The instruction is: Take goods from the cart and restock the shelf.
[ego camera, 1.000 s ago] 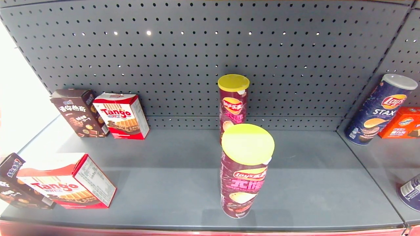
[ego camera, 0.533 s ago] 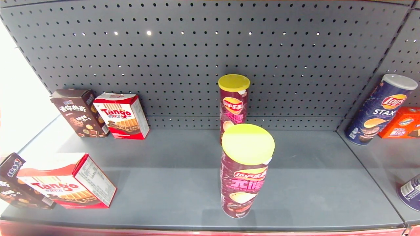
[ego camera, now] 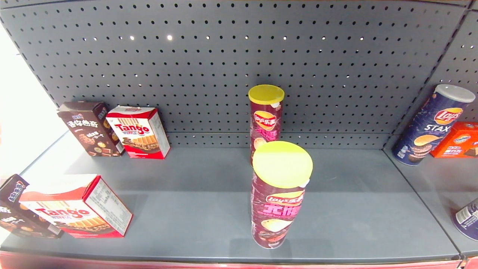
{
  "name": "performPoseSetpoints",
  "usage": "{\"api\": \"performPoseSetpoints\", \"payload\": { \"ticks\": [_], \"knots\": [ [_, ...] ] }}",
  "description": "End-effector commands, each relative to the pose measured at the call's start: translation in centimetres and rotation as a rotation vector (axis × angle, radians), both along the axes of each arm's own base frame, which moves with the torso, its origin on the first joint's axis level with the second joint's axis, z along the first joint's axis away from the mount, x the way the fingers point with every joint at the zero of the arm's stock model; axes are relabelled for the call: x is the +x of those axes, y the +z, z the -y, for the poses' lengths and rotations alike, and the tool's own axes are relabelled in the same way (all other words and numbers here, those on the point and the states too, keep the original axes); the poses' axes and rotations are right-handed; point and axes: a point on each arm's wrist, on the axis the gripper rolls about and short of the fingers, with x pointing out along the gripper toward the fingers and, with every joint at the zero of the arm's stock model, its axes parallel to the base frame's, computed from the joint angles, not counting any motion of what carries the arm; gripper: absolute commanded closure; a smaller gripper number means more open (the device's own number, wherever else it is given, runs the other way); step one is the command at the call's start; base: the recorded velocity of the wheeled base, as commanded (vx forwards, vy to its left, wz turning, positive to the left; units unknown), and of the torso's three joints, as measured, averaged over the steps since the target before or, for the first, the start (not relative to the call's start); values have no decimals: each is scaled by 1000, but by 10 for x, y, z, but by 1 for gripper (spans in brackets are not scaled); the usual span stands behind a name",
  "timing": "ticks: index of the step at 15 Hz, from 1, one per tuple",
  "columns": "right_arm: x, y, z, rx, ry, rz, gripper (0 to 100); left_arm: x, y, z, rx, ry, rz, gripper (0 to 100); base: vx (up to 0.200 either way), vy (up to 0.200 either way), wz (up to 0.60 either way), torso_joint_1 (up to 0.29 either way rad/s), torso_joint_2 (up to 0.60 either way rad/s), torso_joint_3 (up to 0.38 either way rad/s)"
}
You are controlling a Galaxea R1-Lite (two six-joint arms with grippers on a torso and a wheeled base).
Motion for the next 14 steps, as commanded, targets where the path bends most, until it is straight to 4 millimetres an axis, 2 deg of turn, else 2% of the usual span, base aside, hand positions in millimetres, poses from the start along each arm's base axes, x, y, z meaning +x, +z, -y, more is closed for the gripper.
{"api": "performPoseSetpoints", "payload": {
  "ticks": [1, 4, 10, 14],
  "knots": [
    [-1, 0, 0, 3, -5, 10, 0, 0, 0, 0, -17, 6, 2, 0, 0, 0, 0, 0, 0, 0],
    [-1, 0, 1, 52, -40, 14, 0, 0, 0, -1, -38, 59, 0, 0, 0, 0, 0, 0, 0, 0],
    [-1, 0, 0, -3, -13, 10, 0, 0, 0, -1, -20, 55, 0, 0, 0, 0, 0, 0, 0, 0],
    [-1, 0, 0, -2, -13, 10, 0, 0, 0, 1, 12, -52, 1, 0, 0, 0, 0, 0, 0, 0]
  ]
}}
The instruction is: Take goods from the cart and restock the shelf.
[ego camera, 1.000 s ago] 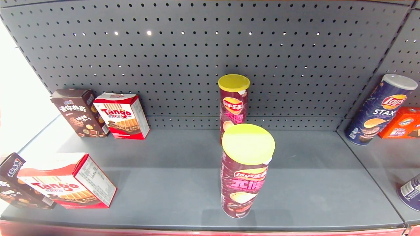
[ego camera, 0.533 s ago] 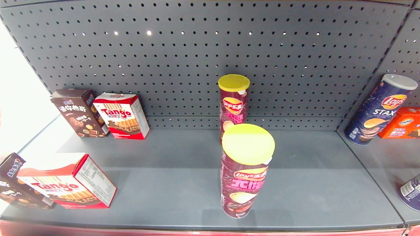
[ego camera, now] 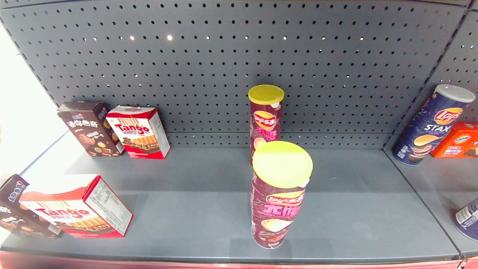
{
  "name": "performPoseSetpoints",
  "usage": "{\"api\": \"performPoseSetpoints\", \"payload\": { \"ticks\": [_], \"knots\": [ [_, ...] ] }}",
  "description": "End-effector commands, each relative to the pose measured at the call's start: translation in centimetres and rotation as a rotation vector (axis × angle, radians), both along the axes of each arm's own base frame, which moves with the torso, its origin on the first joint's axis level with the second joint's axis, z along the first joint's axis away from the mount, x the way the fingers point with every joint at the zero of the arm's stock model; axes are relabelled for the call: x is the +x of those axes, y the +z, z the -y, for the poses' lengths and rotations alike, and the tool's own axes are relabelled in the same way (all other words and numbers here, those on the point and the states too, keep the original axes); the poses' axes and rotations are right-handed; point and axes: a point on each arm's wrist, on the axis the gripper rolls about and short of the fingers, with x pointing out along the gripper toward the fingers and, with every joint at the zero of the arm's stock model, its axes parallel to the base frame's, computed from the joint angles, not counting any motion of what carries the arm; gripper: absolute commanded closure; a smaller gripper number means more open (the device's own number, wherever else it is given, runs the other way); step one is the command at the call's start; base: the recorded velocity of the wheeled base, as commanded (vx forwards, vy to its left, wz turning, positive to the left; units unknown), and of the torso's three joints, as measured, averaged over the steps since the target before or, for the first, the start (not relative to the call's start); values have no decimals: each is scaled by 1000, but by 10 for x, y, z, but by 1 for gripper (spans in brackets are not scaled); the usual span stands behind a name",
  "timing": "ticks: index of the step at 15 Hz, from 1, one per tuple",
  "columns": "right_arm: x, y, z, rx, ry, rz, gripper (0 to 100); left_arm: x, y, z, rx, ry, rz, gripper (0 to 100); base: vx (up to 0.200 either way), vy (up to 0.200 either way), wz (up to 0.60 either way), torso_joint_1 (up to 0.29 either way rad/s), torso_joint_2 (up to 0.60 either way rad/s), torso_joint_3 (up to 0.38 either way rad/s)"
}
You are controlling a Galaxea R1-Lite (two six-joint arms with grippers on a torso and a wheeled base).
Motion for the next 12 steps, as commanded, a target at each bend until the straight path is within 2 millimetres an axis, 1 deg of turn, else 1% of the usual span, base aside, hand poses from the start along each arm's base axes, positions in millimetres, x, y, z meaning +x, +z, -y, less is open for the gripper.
{"api": "performPoseSetpoints", "payload": {
  "ticks": [1, 4, 6, 12],
  "knots": [
    [0, 0, 0, 0, 0, 0, 0, 0, 0, 0, -2, -10, 0, 0, 0, 0, 0, 0, 0, 0],
    [0, 0, 0, 0, 1, 0, 0, 0, 0, 0, -3, -4, 1, 0, 0, 0, 0, 0, 0, 0],
    [0, 0, 0, -1, 1, 0, 0, 0, 0, 0, -6, -6, -1, 0, 0, -200, 0, 5, 2, 0],
    [0, 0, 0, 0, 0, 0, 0, 0, 0, 0, -18, -2, -2, 0, 0, 0, 0, 0, 0, 0]
  ]
}}
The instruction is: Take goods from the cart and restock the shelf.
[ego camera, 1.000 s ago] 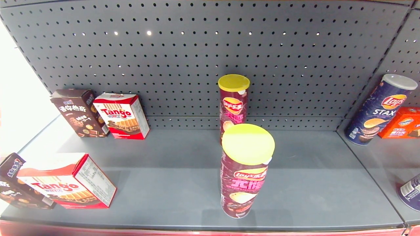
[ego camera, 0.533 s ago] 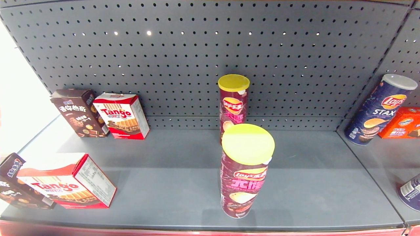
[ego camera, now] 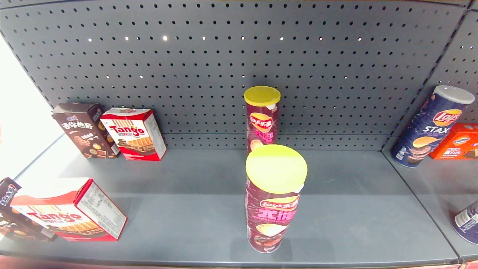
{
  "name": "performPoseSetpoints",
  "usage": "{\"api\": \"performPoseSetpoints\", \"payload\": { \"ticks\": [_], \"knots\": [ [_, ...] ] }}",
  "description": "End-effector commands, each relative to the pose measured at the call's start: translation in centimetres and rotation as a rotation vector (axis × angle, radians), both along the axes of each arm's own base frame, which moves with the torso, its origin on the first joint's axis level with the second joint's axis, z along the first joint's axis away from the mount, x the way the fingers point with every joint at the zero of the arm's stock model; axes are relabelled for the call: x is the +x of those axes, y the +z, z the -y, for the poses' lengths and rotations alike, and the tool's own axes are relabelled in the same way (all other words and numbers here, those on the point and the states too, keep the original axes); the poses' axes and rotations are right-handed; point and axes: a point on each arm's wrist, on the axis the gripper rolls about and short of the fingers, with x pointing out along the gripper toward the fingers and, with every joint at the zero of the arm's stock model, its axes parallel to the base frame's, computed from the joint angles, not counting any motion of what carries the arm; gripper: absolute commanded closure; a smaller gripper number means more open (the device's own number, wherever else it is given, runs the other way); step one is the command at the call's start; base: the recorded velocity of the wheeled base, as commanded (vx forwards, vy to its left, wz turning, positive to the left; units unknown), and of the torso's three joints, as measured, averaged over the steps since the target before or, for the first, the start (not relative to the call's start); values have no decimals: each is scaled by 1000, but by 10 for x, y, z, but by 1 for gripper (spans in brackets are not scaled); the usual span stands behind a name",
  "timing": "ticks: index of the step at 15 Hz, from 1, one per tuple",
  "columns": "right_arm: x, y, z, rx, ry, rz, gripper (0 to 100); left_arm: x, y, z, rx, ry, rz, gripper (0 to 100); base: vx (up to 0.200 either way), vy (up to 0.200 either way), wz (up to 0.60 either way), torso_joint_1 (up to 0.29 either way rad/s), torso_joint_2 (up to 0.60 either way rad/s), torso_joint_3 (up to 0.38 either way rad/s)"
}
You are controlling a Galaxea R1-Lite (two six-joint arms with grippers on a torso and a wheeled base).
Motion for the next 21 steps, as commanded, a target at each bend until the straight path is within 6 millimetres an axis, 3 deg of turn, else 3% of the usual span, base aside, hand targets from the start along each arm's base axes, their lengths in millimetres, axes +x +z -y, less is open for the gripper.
{"api": "performPoseSetpoints", "payload": {
  "ticks": [1, 3, 21],
  "knots": [
    [0, 0, 0, 0, -1, 0, 0, 0, 0, 0, -1, 0, 0, 0, 0, 0, 0, 0, 0, 0],
    [0, 0, 0, 0, 1, 0, 0, 0, 0, 0, -4, 0, -2, 0, -200, 0, 0, 5, 2, 5],
    [0, 0, 0, 0, 1, -1, 0, 0, 0, 0, -6, 2, -1, 0, -11, 0, 0, 0, 0, 0]
  ]
}}
